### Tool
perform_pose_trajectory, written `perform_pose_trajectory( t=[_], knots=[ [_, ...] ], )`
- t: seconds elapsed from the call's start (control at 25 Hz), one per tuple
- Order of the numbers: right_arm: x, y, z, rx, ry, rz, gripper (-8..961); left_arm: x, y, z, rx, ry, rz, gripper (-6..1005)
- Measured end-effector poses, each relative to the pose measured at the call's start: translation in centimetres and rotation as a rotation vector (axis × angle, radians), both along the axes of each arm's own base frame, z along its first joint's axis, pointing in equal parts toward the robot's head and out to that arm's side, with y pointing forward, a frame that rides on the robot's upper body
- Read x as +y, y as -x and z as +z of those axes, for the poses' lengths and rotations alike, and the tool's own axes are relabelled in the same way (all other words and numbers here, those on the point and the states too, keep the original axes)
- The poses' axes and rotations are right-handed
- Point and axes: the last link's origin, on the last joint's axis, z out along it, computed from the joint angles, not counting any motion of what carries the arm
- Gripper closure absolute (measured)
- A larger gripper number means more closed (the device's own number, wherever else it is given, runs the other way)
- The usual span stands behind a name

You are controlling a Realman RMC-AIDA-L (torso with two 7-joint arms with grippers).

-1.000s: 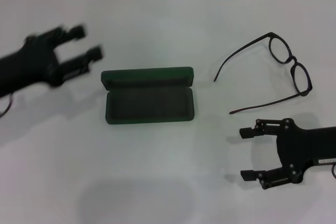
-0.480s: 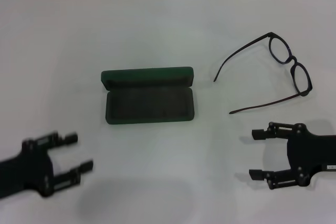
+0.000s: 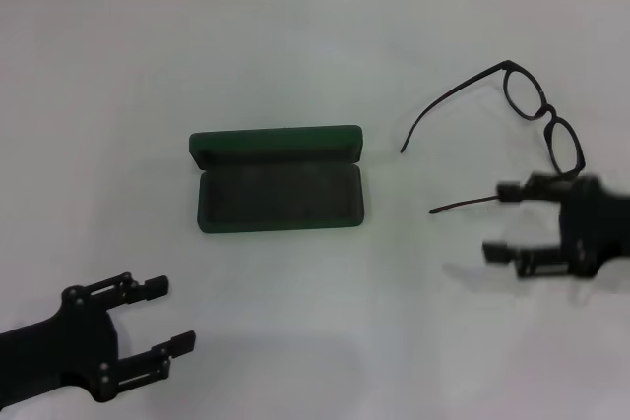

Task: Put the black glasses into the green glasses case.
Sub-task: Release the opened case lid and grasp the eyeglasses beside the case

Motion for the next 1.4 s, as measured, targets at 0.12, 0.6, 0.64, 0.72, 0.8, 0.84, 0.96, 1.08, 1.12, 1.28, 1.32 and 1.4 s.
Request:
perform_pose_trajectory(
  t=[0.12,0.6,0.64,0.72,0.8,0.84,0.96,1.08,1.12,1.28,1.32,1.4],
  knots=[
    [2.2,1.2,2.2,-0.052,-0.004,-0.112,104,0.1,-0.5,0.1,-0.017,0.012,-0.029,301],
    [10.5,8.3,8.0,-0.398,-0.049,-0.563,127,0.6,-1.1,-0.5,-0.013,0.058,-0.061,301],
    [10.8,8.3,8.0,-0.417,-0.049,-0.596,129,0.7,-1.1,-0.5,-0.013,0.061,-0.065,301],
    [11.7,8.3,8.1,-0.46,-0.05,-0.666,132,1.0,-1.4,-0.7,-0.014,0.069,-0.075,302],
    [12.2,8.2,7.7,-0.499,-0.054,-0.703,135,1.2,-1.6,-0.8,-0.016,0.077,-0.084,302],
    [12.3,8.0,7.5,-0.514,-0.059,-0.716,137,1.2,-1.6,-0.9,-0.016,0.08,-0.086,302],
    [12.8,7.3,5.7,-0.553,-0.089,-0.741,142,1.3,-1.7,-0.9,-0.016,0.084,-0.09,302],
    [13.0,7.1,4.9,-0.551,-0.1,-0.743,146,1.3,-1.7,-0.9,-0.015,0.084,-0.091,302],
    [13.0,7.0,4.5,-0.547,-0.102,-0.745,148,1.3,-1.7,-0.9,-0.015,0.084,-0.092,302],
    [13.5,6.6,3.0,-0.523,-0.121,-0.761,154,1.3,-1.7,-0.9,-0.014,0.083,-0.094,302],
    [13.6,6.4,2.6,-0.519,-0.124,-0.767,156,1.3,-1.7,-0.9,-0.013,0.082,-0.094,302],
    [13.8,6.2,1.8,-0.513,-0.125,-0.776,159,1.4,-1.7,-0.9,-0.013,0.082,-0.095,302]
  ],
)
